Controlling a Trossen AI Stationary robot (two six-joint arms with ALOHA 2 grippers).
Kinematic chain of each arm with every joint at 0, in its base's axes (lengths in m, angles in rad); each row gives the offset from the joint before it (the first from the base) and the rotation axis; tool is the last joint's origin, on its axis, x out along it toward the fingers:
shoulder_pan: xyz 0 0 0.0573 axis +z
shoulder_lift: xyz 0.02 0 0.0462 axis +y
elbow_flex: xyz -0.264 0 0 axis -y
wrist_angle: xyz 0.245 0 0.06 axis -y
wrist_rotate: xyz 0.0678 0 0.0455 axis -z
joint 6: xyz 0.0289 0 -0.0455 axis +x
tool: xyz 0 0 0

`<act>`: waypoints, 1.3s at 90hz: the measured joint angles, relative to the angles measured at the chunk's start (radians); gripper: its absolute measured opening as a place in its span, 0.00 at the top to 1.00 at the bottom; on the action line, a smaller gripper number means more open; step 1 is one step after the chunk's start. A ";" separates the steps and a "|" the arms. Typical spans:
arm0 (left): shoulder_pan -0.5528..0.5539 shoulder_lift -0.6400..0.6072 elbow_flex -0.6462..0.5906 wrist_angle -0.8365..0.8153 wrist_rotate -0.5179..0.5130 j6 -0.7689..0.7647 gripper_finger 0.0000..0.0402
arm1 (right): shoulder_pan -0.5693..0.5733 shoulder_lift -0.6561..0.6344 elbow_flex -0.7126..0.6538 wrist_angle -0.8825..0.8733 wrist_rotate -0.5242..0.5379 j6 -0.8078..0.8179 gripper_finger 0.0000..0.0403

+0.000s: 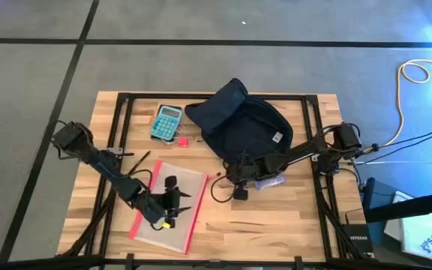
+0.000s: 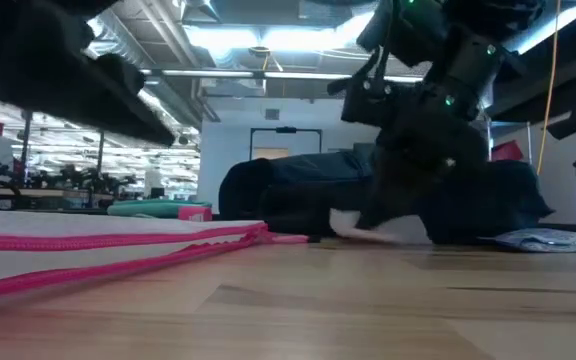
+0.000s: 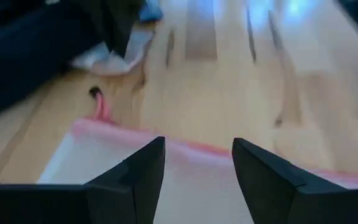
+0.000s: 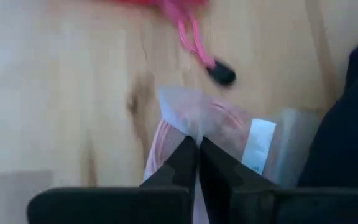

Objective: Unpack backpack
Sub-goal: Put the pink earphones into the transparent zip bag

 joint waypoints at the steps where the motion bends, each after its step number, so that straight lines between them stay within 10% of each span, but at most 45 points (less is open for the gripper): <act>1: 0.001 0.000 0.000 0.007 0.000 0.002 0.56 | 0.000 -0.001 0.000 0.005 -0.003 0.000 1.00; 34: 0.046 0.176 0.129 0.127 0.319 0.226 0.56 | 0.029 -0.021 0.000 0.078 -0.035 -0.005 1.00; 50: 0.074 0.242 0.313 -0.149 0.337 0.238 0.56 | 0.031 -0.021 0.000 0.058 -0.039 0.002 1.00; 82: 0.071 0.268 0.597 -0.653 0.245 -0.318 0.56 | 0.032 -0.021 0.000 0.029 -0.048 0.034 1.00; 117: 0.082 0.498 0.841 -0.936 0.220 -0.437 0.63 | 0.031 -0.021 0.000 0.028 -0.055 0.050 1.00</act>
